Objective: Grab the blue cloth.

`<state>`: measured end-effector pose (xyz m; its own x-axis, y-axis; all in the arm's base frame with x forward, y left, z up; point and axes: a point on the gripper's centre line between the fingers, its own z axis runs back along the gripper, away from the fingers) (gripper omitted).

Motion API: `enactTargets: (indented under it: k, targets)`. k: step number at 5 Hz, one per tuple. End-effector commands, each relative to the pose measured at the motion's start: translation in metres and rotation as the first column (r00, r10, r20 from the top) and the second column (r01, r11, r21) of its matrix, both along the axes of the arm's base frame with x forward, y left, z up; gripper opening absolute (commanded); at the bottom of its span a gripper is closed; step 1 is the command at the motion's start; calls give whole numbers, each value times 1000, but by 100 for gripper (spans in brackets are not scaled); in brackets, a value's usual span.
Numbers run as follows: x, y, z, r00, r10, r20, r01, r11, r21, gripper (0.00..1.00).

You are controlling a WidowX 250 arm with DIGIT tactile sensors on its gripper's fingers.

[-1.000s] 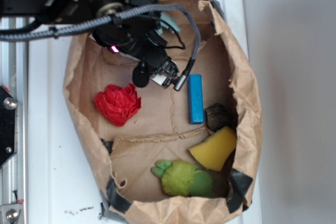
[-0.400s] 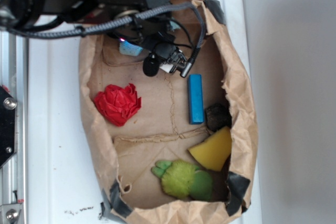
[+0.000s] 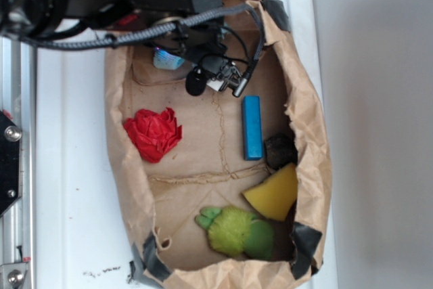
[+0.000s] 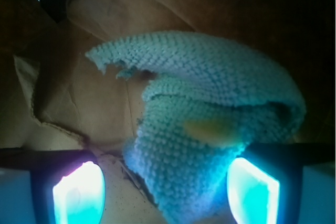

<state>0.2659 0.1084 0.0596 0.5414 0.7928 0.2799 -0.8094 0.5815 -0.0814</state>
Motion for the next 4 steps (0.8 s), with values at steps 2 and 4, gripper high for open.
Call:
enactTargets:
  k: [2, 4]
  targets:
    - [13, 6, -7, 999, 21, 37, -24, 996, 85, 100]
    - [13, 2, -10, 999, 9, 45, -13, 996, 91, 0]
